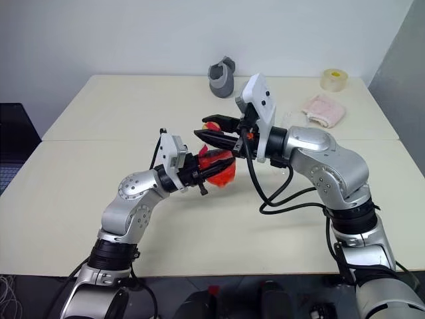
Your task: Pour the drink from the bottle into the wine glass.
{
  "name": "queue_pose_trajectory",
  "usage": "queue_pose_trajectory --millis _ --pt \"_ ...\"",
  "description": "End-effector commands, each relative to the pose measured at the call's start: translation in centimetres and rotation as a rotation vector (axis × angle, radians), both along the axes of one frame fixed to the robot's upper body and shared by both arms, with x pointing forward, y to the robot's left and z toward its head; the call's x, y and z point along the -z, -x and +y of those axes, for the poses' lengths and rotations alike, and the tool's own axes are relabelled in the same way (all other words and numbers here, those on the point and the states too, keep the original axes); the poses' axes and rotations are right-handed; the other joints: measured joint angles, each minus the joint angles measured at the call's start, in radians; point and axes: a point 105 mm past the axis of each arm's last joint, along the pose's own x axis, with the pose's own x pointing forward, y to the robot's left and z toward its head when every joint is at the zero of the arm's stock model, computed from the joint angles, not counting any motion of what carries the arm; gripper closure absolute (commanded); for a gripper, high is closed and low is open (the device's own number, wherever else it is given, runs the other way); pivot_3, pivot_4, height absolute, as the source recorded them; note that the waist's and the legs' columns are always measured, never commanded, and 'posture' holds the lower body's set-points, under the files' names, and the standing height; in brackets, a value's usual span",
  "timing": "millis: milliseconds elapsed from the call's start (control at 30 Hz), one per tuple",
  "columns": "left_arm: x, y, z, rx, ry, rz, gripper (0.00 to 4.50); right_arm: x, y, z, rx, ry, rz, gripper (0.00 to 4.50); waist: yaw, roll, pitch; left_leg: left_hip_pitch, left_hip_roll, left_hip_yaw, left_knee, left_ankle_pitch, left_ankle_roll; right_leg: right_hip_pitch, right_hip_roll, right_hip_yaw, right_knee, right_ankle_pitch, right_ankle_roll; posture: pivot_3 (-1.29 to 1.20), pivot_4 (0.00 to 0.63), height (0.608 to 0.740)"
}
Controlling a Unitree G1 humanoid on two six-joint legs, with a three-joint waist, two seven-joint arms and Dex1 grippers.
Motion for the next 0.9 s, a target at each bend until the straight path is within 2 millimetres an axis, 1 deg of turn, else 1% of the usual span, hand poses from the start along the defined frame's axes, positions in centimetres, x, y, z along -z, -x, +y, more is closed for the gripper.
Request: queue_pose_trajectory --millis 33,167,267,333,433,500,700,900 --pt "-0.7 0.0 0.7 -0.019 0.020 -0.022 3.53 -1.9 -0.3 -1.2 0.053 -0.044 -0.099 3.24 0.001 0.000 0.000 0.000 0.000 0.000 0.000 0.000 0.000 0.000 0.000 0.000 0.000 0.000 0.000 0.00 0.150 0.740" --pt "-0.7 0.0 0.5 -0.017 0.023 -0.023 3.53 -2.5 -0.2 -1.2 0.048 -0.070 -0.135 3.24 0.001 0.000 0.000 0.000 0.000 0.000 0.000 0.000 0.000 0.000 0.000 0.000 0.000 0.000 0.000 0.00 0.150 0.740" --pt "-0.6 0.1 0.4 -0.012 0.027 -0.021 3.54 -2.2 0.3 -1.0 0.013 -0.057 -0.159 3.24 0.003 0.000 0.000 0.000 0.000 0.000 0.000 0.000 0.000 0.000 0.000 0.000 0.000 0.000 0.000 0.00 0.150 0.740" --pt "-0.6 0.2 0.3 -0.006 0.028 -0.019 3.54 -2.1 0.5 -1.0 -0.028 -0.075 -0.107 3.24 0.003 0.000 0.000 0.000 0.000 0.000 0.000 0.000 0.000 0.000 -0.001 0.000 0.000 0.000 0.000 0.00 0.150 0.740" --pt "-0.5 0.3 0.2 0.004 0.028 -0.014 3.54 -2.9 0.4 -1.5 -0.089 -0.135 -0.003 3.24 0.003 0.000 0.000 0.000 0.000 0.000 0.000 0.000 0.000 0.000 -0.001 0.000 0.000 0.000 0.000 0.00 0.150 0.740" --pt "-0.5 0.6 0.2 0.015 0.028 -0.011 3.54 -3.3 0.3 -1.7 -0.125 -0.143 0.022 3.24 0.003 0.000 0.000 0.000 0.000 0.000 0.000 0.000 0.000 0.000 -0.001 0.000 0.000 0.000 0.000 0.00 0.150 0.740" --pt "-0.4 1.4 0.2 0.026 0.031 -0.001 3.54 -4.1 0.7 -1.6 -0.206 -0.115 -0.011 3.24 0.003 0.000 0.000 0.000 0.000 0.000 0.000 0.000 0.000 0.000 0.000 0.000 0.000 0.000 0.000 0.00 0.150 0.740" --pt "-0.3 1.3 0.6 -0.003 0.037 0.002 3.54 -4.6 0.8 -1.6 -0.186 -0.125 -0.033 3.24 0.003 0.000 0.000 0.000 0.000 0.000 0.000 0.000 0.000 0.000 -0.001 0.000 0.000 0.000 0.000 0.00 0.150 0.740"
